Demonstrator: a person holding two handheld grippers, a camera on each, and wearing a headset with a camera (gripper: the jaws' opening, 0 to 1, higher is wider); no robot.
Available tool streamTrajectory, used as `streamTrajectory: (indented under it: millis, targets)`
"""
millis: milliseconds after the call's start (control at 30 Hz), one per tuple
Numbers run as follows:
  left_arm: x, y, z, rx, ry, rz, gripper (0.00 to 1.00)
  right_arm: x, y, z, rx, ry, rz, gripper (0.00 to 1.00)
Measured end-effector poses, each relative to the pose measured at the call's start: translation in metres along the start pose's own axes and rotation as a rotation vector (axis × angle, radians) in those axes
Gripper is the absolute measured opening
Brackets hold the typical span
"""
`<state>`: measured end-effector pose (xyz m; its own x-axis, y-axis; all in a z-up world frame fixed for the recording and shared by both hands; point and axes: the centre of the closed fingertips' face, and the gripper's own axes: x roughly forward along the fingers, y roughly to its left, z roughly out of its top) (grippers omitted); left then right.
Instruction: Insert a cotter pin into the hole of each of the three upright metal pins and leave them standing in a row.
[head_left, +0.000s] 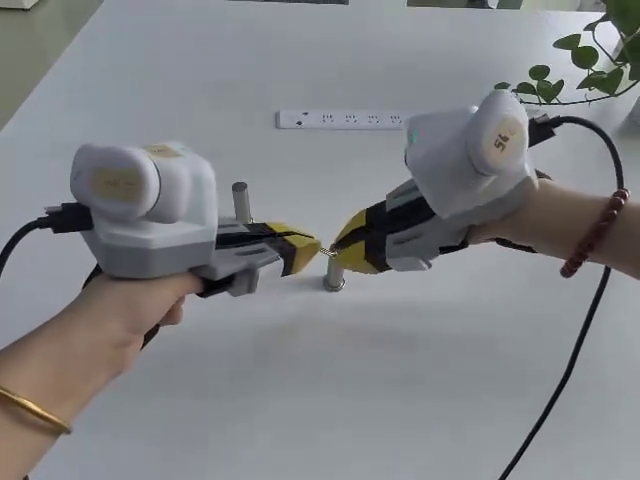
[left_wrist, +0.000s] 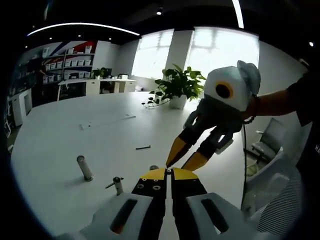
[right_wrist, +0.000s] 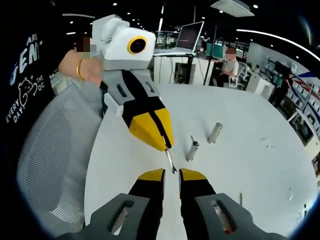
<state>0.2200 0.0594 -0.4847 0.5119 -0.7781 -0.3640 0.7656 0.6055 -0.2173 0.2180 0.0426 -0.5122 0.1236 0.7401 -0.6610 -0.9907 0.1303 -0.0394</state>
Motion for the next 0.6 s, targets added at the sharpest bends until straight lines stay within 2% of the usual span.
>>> streamTrajectory:
  millis: [67,100,300,367,533,600]
  targets:
    - [-0.002,-0.001,0.000,0.009,-0.002,-0.008,0.00,-0.001,-0.003,-0.001,0.046,-0.024,0.017,0.07]
    - [-0.003,-0.002,0.000,0.017,0.000,-0.019,0.00,-0.001,-0.001,-0.001,0.083,-0.038,0.036,0.08]
    - [-0.009,-0.012,0.001,0.048,-0.022,-0.090,0.00,-0.005,0.015,0.002,0.197,-0.098,0.129,0.09]
    - [-0.011,-0.015,0.000,0.056,-0.024,-0.112,0.00,-0.005,0.015,-0.001,0.210,-0.098,0.130,0.09]
    - [-0.013,-0.022,-0.004,0.066,-0.027,-0.154,0.00,-0.007,0.033,-0.001,0.267,-0.118,0.217,0.11]
    - [-0.015,-0.029,-0.005,0.058,-0.037,-0.195,0.00,-0.008,0.037,-0.001,0.276,-0.121,0.241,0.11]
